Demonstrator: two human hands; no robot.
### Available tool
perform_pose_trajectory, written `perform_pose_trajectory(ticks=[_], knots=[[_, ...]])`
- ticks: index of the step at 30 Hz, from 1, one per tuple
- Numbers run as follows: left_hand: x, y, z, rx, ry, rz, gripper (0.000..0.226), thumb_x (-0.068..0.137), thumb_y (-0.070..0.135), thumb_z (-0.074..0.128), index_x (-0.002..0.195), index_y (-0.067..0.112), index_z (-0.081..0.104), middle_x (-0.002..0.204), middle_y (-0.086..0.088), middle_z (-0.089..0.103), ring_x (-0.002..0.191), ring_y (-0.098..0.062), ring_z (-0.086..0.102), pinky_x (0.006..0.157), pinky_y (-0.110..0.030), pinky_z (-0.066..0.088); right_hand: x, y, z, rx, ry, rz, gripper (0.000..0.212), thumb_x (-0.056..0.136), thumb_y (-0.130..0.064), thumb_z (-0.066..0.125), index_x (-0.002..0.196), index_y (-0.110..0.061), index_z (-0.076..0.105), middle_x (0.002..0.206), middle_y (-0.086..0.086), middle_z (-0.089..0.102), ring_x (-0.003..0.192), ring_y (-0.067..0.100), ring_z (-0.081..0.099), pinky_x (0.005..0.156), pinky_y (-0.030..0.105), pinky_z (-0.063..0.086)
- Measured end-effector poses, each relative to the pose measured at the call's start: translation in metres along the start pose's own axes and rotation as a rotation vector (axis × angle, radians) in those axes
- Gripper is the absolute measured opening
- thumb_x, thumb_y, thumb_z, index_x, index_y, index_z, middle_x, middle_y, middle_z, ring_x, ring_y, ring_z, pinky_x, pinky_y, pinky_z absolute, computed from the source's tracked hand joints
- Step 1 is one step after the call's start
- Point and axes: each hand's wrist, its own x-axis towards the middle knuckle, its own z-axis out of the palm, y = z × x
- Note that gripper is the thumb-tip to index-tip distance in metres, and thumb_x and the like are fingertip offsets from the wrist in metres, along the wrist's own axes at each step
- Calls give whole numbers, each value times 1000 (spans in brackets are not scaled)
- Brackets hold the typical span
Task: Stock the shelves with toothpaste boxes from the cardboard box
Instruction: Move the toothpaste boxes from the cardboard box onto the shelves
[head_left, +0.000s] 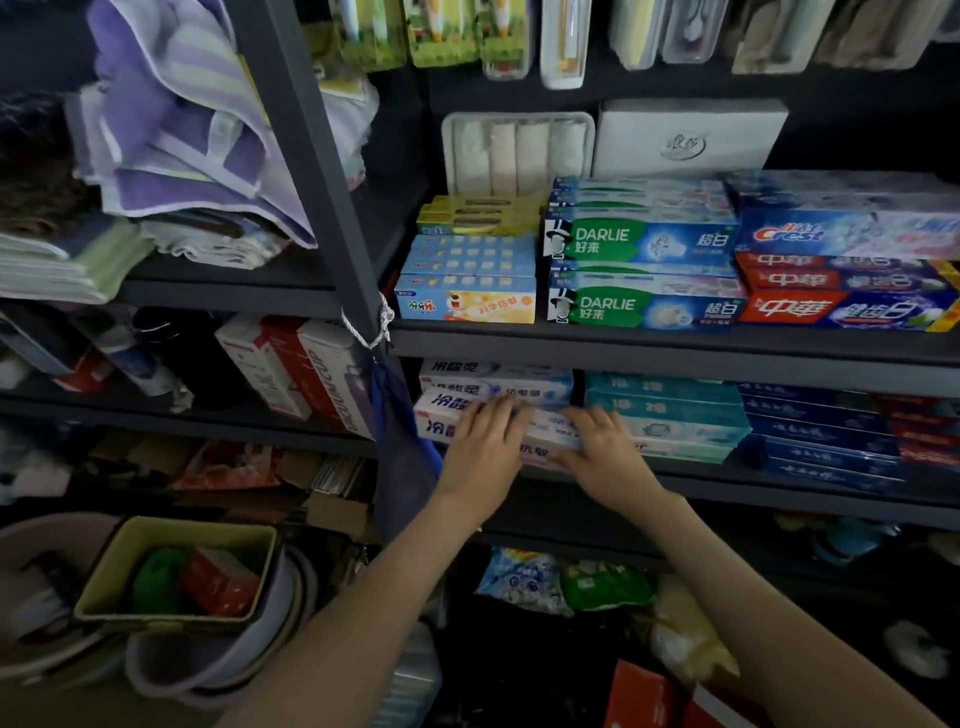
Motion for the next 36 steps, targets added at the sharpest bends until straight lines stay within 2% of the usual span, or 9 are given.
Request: perform_pose_trajectory(ticks=[8,12,17,22,24,26,29,33,36], knots=[[33,-30,46,248,38,-22,72,58,18,82,118,4,44,104,-14,64,96,-29,62,87,-39,52,53,-1,36,-155,120,36,56,92,-37,53,143,-23,35,141,1,41,127,23,31,103,40,14],[45,-39,51,272,4,-16,80,43,21,89,116,2,59,101,-15,65,94,-31,63,84,-41,53,65,4,45,-279,163,41,58,94,-38,50,146,-23,30,148,-2,34,135,21,24,108,44,-3],[54,-44,66,254,-7,-26,71,42,24,91,107,6,70,98,-11,68,88,-27,65,76,-36,54,81,8,54,-363,86,33,62,98,-35,44,151,-14,18,155,1,24,143,16,16,115,47,-5],[55,-54,79,215,4,-65,71,42,15,90,109,6,69,106,-15,67,91,-31,65,79,-41,56,86,12,68,-390,86,8,69,90,-23,61,148,-8,26,151,9,35,139,22,31,114,49,14],[55,-57,79,218,11,-73,67,45,8,88,109,5,68,107,-17,66,94,-33,65,82,-43,56,89,14,75,-403,149,2,80,61,-14,86,132,-1,52,129,16,58,118,29,56,100,52,40],[54,-58,79,195,5,-85,70,45,5,87,112,4,66,109,-18,64,98,-35,64,85,-44,55,90,16,81,-392,193,14,83,41,-7,92,118,1,63,113,16,66,101,32,65,86,51,50],[51,-55,81,145,-39,-114,77,50,11,88,121,3,59,119,-18,60,109,-35,59,95,-46,49,84,12,82,-377,200,17,84,43,-13,92,121,0,61,117,15,65,106,30,64,90,53,48],[39,-27,71,76,-56,-175,77,79,29,71,142,2,38,144,-17,42,135,-32,39,114,-45,25,57,5,79,-297,250,21,81,56,-17,87,128,-3,56,130,15,58,120,30,56,96,54,43],[22,19,68,-101,-10,-191,72,77,28,72,137,0,44,140,-17,48,131,-33,44,109,-49,33,17,10,73,-263,323,55,75,66,-20,80,134,-5,50,134,14,54,119,32,55,95,48,45]])
